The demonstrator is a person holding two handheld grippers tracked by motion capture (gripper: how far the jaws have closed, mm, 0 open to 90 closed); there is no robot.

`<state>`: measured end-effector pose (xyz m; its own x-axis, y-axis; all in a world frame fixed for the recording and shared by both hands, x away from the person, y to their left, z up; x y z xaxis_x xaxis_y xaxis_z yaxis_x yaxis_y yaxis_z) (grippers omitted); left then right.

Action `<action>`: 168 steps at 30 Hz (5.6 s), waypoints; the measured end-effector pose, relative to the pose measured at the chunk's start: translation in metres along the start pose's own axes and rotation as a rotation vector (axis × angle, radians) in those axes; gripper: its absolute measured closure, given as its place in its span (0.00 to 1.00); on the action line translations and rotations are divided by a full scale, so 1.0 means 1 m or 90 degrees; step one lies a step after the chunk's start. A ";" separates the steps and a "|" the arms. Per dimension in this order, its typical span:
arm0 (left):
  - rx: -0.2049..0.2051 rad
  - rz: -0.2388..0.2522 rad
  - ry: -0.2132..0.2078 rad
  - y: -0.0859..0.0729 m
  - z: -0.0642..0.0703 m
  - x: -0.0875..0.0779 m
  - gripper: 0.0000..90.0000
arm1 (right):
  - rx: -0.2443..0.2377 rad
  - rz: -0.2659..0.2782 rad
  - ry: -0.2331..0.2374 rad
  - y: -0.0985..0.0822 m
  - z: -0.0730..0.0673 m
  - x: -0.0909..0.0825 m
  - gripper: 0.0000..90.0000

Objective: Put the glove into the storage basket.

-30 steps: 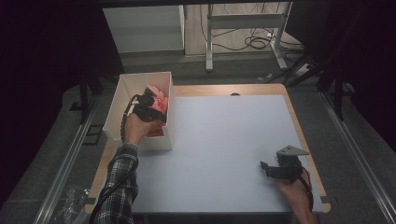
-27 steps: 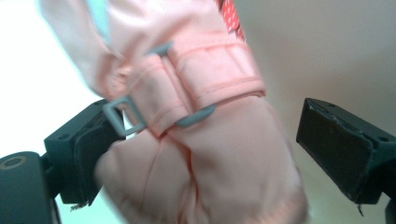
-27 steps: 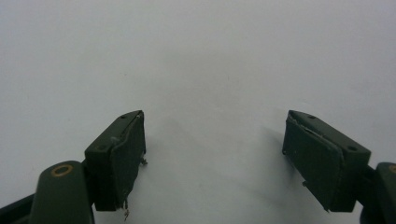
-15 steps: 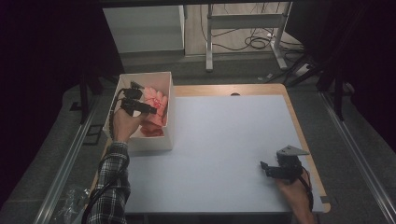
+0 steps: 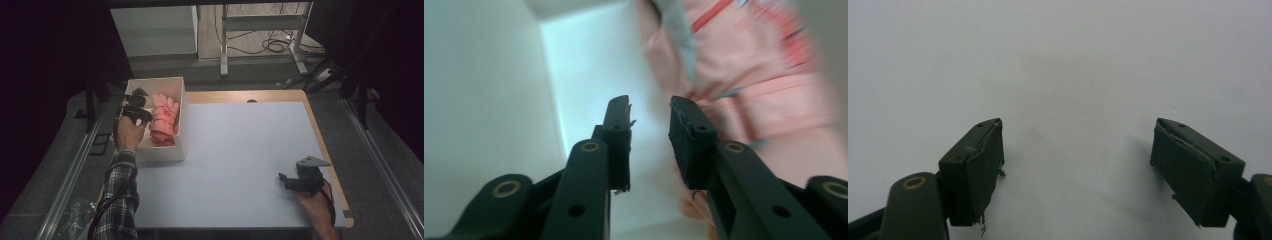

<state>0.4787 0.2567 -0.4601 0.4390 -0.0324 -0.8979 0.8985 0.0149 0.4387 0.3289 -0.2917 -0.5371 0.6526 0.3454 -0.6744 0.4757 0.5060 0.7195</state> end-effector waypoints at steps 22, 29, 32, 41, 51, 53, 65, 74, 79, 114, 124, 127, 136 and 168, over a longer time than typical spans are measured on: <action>-0.005 0.003 -0.063 0.003 0.018 0.032 0.79 | 0.000 0.000 0.000 0.000 0.000 0.000 0.24; -0.017 0.000 -0.025 0.003 0.005 0.026 0.55 | 0.000 0.000 0.000 0.000 0.000 0.000 0.24; -0.015 0.007 -0.015 0.001 0.002 0.023 0.46 | 0.000 0.000 0.000 0.000 0.000 0.000 0.24; -0.004 0.059 -0.013 -0.003 0.002 -0.004 0.29 | 0.001 0.000 0.001 0.000 0.000 0.000 0.24; 0.018 0.103 -0.061 -0.015 0.008 -0.025 0.15 | 0.000 0.000 0.000 0.000 0.000 0.000 0.24; 0.021 0.104 -0.061 -0.016 0.007 -0.025 0.14 | 0.001 -0.001 0.000 0.000 0.000 0.000 0.24; 0.039 0.127 -0.119 -0.026 0.008 -0.033 0.07 | -0.001 -0.001 0.000 0.000 0.000 0.000 0.24; 0.084 0.132 -0.150 -0.035 0.018 -0.042 0.04 | -0.001 -0.001 0.000 0.000 0.000 0.000 0.24; 0.099 0.142 -0.161 -0.040 0.021 -0.044 0.04 | -0.001 -0.001 0.000 0.000 0.000 0.000 0.24; 0.191 0.200 -0.249 -0.064 0.067 -0.084 0.03 | -0.001 -0.001 -0.001 0.000 0.000 0.000 0.24; 0.224 0.206 -0.276 -0.067 0.090 -0.093 0.03 | -0.001 -0.001 0.000 0.000 0.000 0.000 0.24; 0.236 0.203 -0.283 -0.068 0.099 -0.093 0.03 | -0.001 -0.001 0.000 0.000 0.000 0.000 0.24; 0.268 0.202 -0.314 -0.072 0.128 -0.092 0.03 | -0.001 0.000 0.000 0.000 0.000 0.000 0.24; 0.341 0.183 -0.368 -0.140 0.183 -0.034 0.03 | -0.001 -0.002 0.000 0.000 0.000 -0.001 0.24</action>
<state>0.3383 0.0731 -0.4843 0.4504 -0.6090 -0.6528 0.5654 -0.3713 0.7365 0.3285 -0.2915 -0.5367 0.6508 0.3440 -0.6768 0.4773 0.5079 0.7171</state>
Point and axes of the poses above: each handheld gripper's, and its own axes: x roughly forward along the jaws, y roughly out of its top, z roughly to its right, the point moved 1 cm from there along x, roughly forward along the jaws, and after that the axes turned 9 degrees about -x, right-handed, at the moved point
